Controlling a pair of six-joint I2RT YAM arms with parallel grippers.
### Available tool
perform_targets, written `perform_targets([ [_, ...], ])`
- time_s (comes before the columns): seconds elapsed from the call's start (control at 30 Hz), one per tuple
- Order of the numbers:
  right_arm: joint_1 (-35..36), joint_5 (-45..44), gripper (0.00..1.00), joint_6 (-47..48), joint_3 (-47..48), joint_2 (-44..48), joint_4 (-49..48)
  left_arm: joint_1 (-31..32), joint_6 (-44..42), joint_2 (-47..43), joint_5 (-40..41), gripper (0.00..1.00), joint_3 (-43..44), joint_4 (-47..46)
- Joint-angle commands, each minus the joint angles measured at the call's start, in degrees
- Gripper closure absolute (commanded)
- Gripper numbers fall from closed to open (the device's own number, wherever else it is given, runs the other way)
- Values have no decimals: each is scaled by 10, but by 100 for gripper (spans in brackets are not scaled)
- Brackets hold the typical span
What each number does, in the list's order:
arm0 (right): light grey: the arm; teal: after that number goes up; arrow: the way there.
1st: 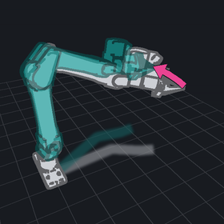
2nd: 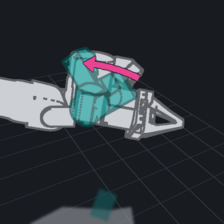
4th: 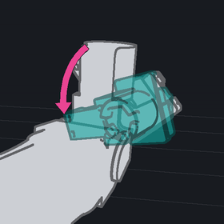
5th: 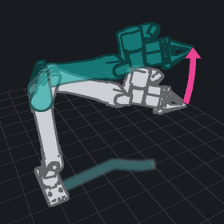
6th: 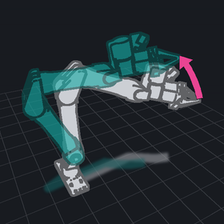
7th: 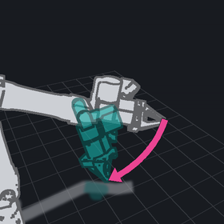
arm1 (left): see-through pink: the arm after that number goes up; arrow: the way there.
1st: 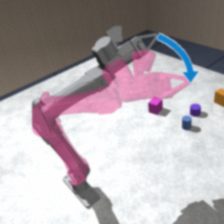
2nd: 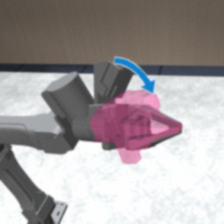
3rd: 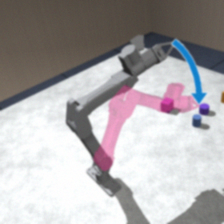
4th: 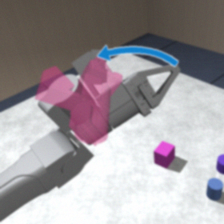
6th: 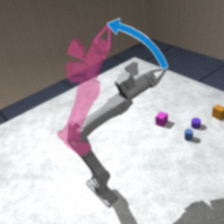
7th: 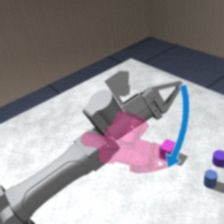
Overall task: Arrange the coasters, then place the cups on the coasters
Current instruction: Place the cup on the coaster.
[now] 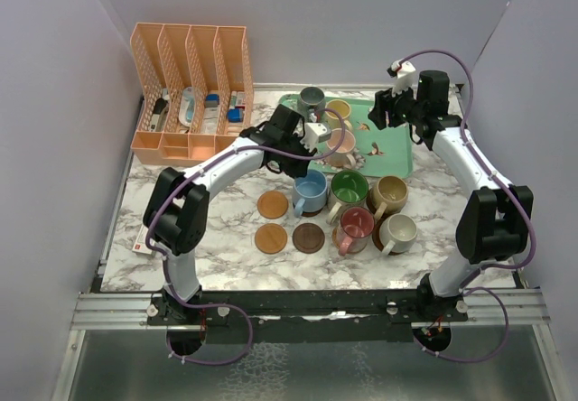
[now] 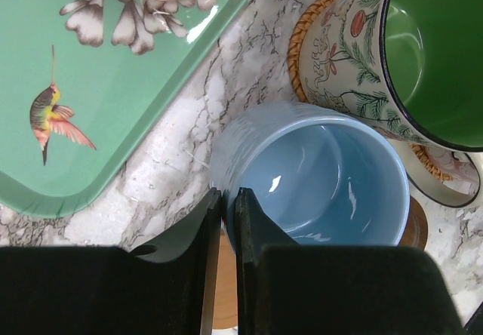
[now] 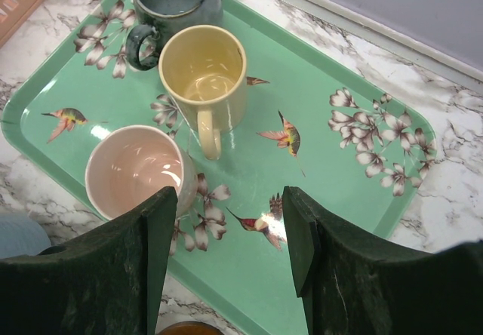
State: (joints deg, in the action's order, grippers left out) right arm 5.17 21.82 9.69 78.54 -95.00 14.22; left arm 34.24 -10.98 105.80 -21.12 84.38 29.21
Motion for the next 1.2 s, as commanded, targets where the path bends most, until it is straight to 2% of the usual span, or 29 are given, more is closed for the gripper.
perform_targets([
  [0.0,-5,15,42,3,-2,-9,-2,7,13,-3,-9,100,2,-37],
  [1.17,-8,24,42,3,-2,-11,1,11,11,-13,-13,100,-25,-38],
])
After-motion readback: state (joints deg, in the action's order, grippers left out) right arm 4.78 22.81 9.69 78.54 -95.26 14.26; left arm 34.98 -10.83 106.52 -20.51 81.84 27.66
